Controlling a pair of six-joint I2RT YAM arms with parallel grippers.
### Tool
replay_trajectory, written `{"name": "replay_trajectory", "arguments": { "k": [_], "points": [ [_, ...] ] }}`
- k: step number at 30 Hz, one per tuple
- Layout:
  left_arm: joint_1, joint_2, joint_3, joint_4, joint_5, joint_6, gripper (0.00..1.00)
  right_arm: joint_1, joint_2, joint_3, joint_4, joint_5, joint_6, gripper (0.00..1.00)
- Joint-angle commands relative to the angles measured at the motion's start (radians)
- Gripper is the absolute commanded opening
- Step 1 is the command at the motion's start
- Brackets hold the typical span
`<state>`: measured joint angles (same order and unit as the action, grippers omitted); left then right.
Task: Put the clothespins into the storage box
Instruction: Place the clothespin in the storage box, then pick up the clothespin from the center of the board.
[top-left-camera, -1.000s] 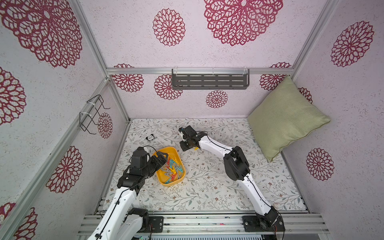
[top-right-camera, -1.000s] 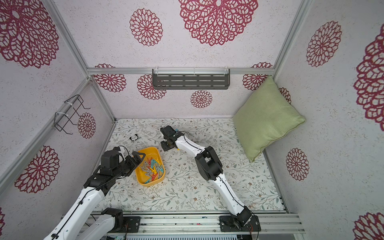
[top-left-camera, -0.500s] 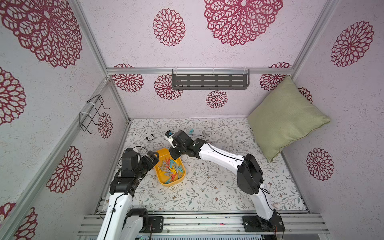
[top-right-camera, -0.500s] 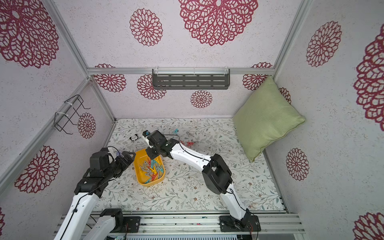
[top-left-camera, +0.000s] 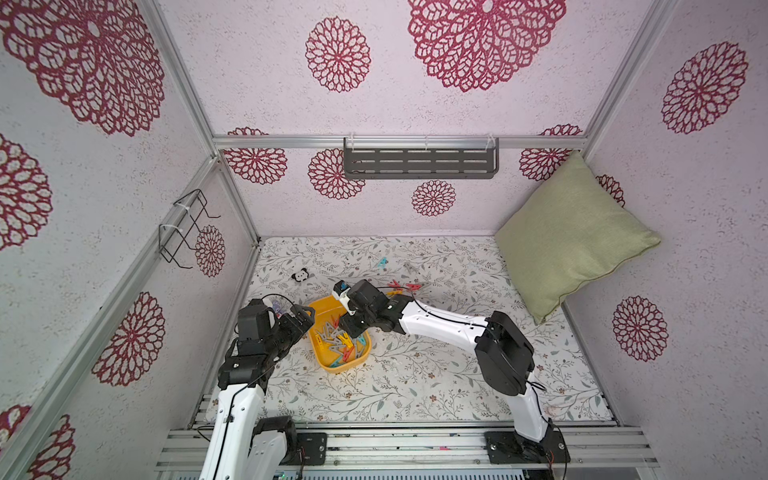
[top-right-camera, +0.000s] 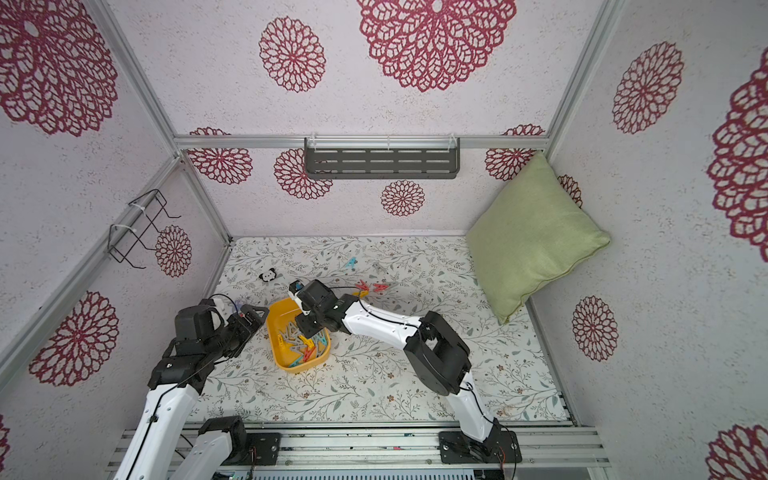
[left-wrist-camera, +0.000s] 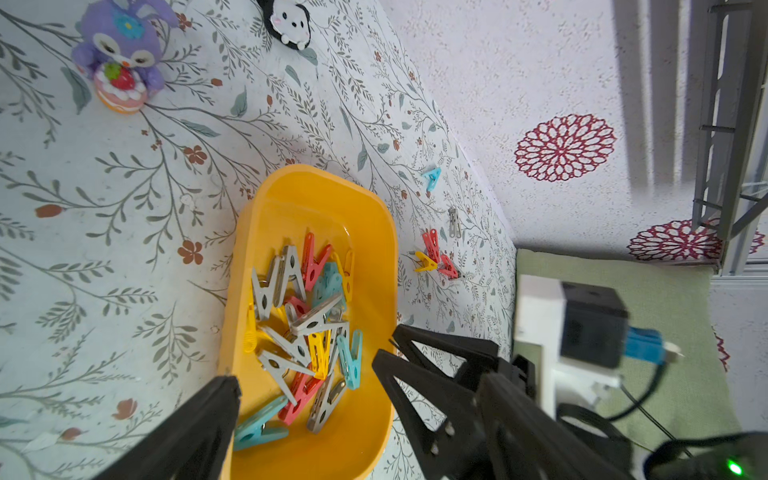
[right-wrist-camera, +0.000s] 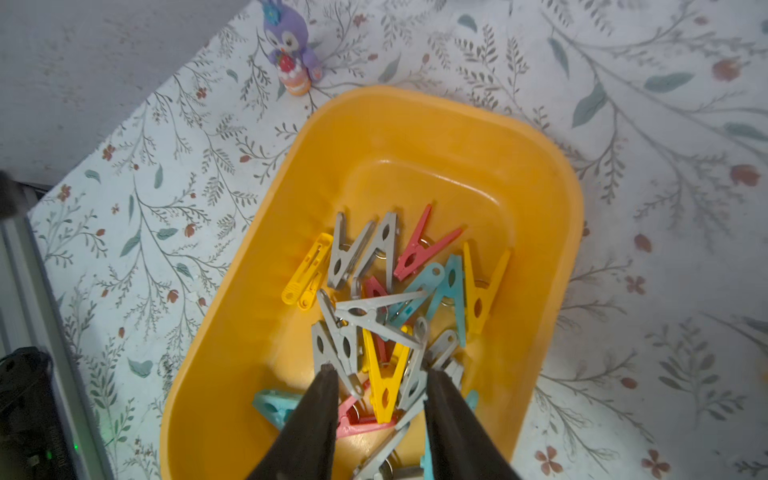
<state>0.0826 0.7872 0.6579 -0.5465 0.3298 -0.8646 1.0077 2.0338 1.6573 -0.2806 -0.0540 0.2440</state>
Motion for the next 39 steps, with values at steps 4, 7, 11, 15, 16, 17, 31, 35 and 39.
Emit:
{"name": "replay_trajectory", "arguments": {
  "k": [4,7,11,15,16,17,31,35,39],
  "points": [
    [-0.140,0.051,-0.013,0.110,-0.032,-0.042,0.97,-0.127,-0.145,-0.059,0.093,0.077,0.032,0.43],
    [-0.218,0.100,-0.005,0.154,-0.059,-0.063,0.97,-0.208,-0.136,-0.070,0.093,0.079,0.038,0.43],
    [-0.288,0.164,0.010,0.214,-0.078,-0.084,0.97,-0.298,-0.091,-0.057,0.087,0.105,0.024,0.43],
    [-0.349,0.232,0.047,0.248,-0.096,-0.087,0.97,-0.377,-0.003,-0.001,0.063,0.145,0.006,0.41],
    [-0.365,0.252,0.058,0.256,-0.101,-0.088,0.97,-0.395,0.025,0.018,0.057,0.152,-0.001,0.40],
    [-0.376,0.267,0.067,0.261,-0.103,-0.088,0.97,-0.409,0.050,0.040,0.046,0.155,-0.003,0.40],
    [-0.445,0.419,0.121,0.329,-0.109,-0.091,0.97,-0.478,0.398,0.402,-0.117,0.181,-0.032,0.37],
    [-0.449,0.431,0.119,0.335,-0.109,-0.092,0.97,-0.481,0.447,0.473,-0.151,0.199,-0.033,0.37],
    [-0.452,0.442,0.118,0.339,-0.109,-0.091,0.97,-0.484,0.479,0.526,-0.182,0.214,-0.031,0.37]
  ]
}}
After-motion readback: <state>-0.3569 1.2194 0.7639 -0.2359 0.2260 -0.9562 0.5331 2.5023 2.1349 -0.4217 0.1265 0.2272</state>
